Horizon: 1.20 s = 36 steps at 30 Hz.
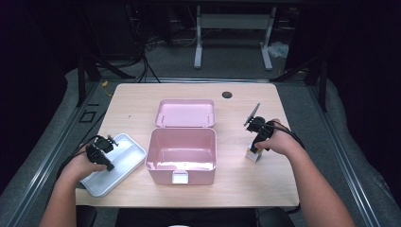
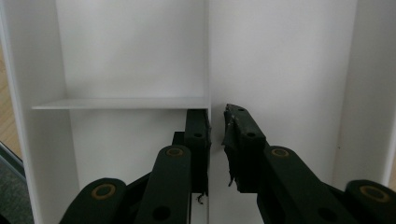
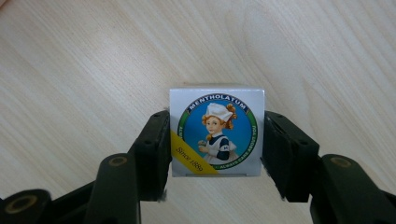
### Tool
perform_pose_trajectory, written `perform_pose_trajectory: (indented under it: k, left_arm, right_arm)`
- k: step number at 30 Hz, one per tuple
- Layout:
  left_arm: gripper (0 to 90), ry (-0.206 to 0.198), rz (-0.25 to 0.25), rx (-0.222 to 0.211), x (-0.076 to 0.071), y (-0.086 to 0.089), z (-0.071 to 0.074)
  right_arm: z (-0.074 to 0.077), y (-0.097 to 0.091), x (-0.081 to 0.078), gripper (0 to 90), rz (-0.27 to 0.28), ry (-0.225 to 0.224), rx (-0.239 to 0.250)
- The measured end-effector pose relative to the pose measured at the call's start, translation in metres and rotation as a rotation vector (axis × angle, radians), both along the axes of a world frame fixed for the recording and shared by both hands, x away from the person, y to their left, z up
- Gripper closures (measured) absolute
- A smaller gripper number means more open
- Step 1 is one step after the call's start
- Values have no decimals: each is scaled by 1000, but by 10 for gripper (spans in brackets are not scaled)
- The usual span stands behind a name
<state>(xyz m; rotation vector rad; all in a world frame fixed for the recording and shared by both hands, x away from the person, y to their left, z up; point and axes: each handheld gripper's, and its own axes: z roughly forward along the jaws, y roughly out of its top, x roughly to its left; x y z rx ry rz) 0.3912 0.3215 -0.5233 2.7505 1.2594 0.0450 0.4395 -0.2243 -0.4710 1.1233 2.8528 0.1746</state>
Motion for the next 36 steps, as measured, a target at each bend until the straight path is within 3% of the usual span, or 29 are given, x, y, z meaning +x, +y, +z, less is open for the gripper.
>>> perform_pose_trajectory:
  k: [7, 14, 18, 21, 22, 23, 24, 27, 30, 31, 32, 36]
  left_arm:
    - [784, 0, 2, -6, 0, 1, 0]
    - [784, -1, 6, -12, 0, 1, 0]
    - [784, -1, 6, -12, 0, 1, 0]
    - [785, -2, 4, -12, 0, 1, 0]
    - [785, -2, 0, -10, 0, 1, 0]
    - [784, -2, -1, -8, 0, 1, 0]
    - [785, -2, 1, -7, 0, 1, 0]
    - [785, -1, -1, -5, 0, 1, 0]
    - [784, -1, -1, -7, 0, 1, 0]
    - [784, -1, -2, -6, 0, 1, 0]
    - [785, -2, -2, -6, 0, 1, 0]
    - [785, -2, -1, -5, -1, 1, 0]
  right_arm:
    - [14, 3, -2, 455, 10, -24, 4]
    - [32, 10, -6, 455, 61, -24, 7]
    - [42, 16, -9, 456, 86, -48, -12]
    - [46, 19, -11, 456, 102, -57, 10]
    - [49, 21, -11, 456, 109, -66, -17]
    - [50, 21, -12, 456, 111, -58, 9]
    - [52, 23, -12, 456, 117, -62, -13]
    - [55, 26, -13, 456, 125, -60, -17]
    - [62, 31, -15, 457, 176, -64, -1]
    - [66, 34, -16, 457, 192, -47, -15]
    - [68, 36, -18, 457, 220, -78, -20]
    - [76, 45, -24, 457, 375, -83, -24]
